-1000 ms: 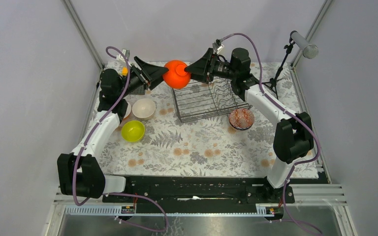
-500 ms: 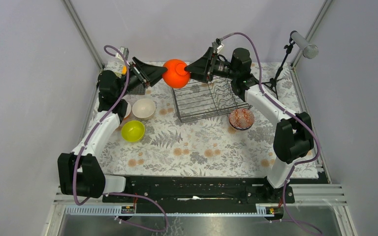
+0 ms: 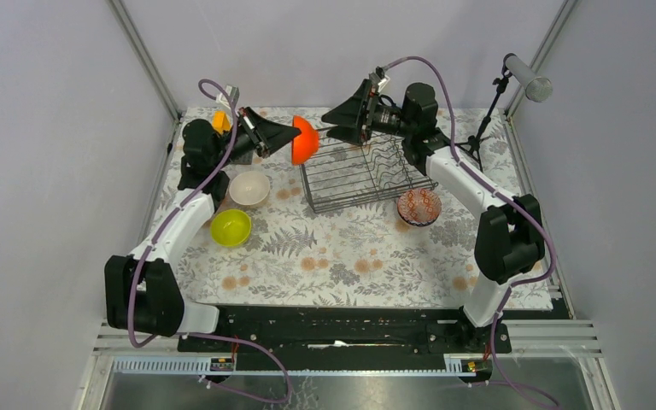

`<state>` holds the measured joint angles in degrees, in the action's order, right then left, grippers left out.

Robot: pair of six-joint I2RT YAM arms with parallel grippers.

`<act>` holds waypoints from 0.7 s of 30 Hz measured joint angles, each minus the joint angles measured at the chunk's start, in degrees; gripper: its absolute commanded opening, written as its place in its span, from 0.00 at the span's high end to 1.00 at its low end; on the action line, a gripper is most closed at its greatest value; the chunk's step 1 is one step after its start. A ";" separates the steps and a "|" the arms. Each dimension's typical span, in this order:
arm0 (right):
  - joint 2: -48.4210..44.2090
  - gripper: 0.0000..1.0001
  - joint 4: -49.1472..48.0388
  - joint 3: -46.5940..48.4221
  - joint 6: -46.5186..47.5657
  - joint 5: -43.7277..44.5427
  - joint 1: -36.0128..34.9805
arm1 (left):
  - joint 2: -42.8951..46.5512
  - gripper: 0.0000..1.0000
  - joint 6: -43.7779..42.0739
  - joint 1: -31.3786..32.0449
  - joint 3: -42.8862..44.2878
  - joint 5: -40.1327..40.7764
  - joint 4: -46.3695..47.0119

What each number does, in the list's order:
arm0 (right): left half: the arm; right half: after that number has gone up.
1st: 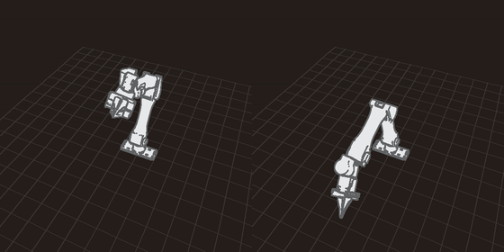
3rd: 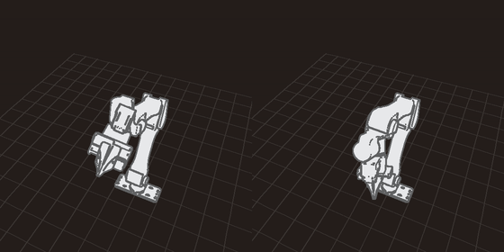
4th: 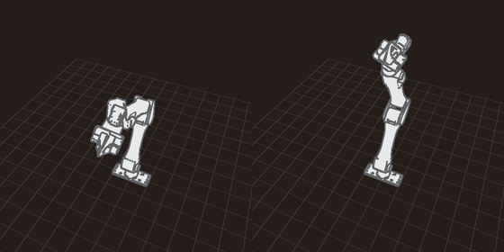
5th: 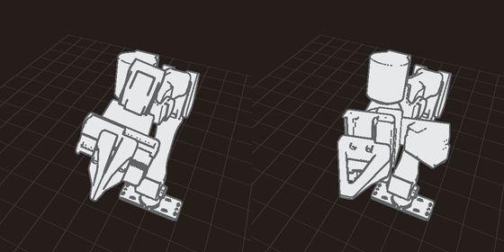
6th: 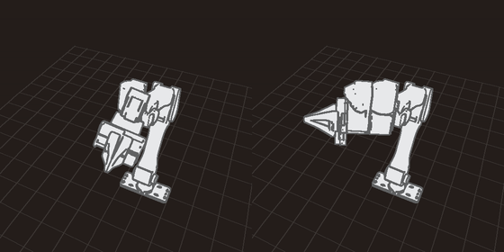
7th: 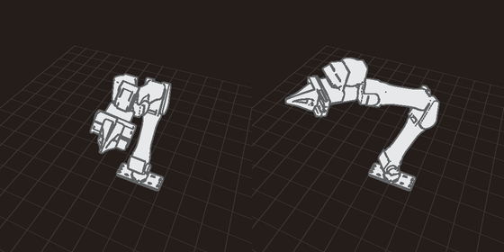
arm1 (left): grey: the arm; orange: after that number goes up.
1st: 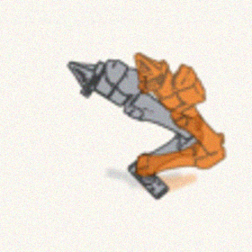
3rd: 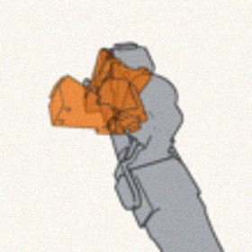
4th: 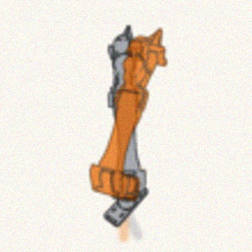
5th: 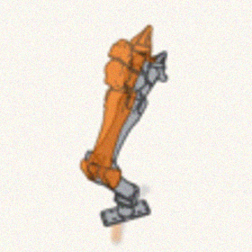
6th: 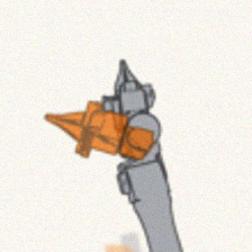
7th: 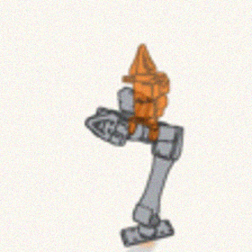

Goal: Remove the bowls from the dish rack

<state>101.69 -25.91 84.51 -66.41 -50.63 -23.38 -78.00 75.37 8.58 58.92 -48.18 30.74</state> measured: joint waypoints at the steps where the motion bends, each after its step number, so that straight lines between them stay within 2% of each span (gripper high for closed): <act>1: 0.00 0.00 0.35 0.00 0.33 0.04 0.00 | -0.02 1.00 -1.16 -0.04 0.13 0.09 -1.40; 4: 0.00 0.00 2.80 0.00 3.06 0.83 0.02 | -0.02 1.00 -7.13 -0.24 1.68 1.29 -10.64; 7: -0.04 0.00 9.40 0.22 8.46 3.34 0.02 | -0.02 1.00 -15.17 -0.39 4.59 5.25 -23.76; 10: -0.04 0.00 18.88 1.46 15.23 6.82 0.02 | 0.04 1.00 -24.76 -0.42 7.93 13.86 -39.78; 14: -0.22 0.00 29.99 3.52 23.71 12.33 -0.07 | 0.94 1.00 -33.29 -0.42 8.59 25.07 -54.25; 17: -0.98 0.00 36.76 3.80 29.22 17.44 -0.57 | 2.01 1.00 -37.20 -0.42 8.48 32.52 -62.23; 21: -2.25 0.00 42.03 3.80 33.51 22.71 -1.66 | 4.87 1.00 -39.28 -0.39 6.78 41.59 -67.06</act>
<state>99.44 16.12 88.31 -32.91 -27.92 -25.04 -73.12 36.10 8.19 65.69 -6.59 -36.32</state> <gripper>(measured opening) 0.993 0.027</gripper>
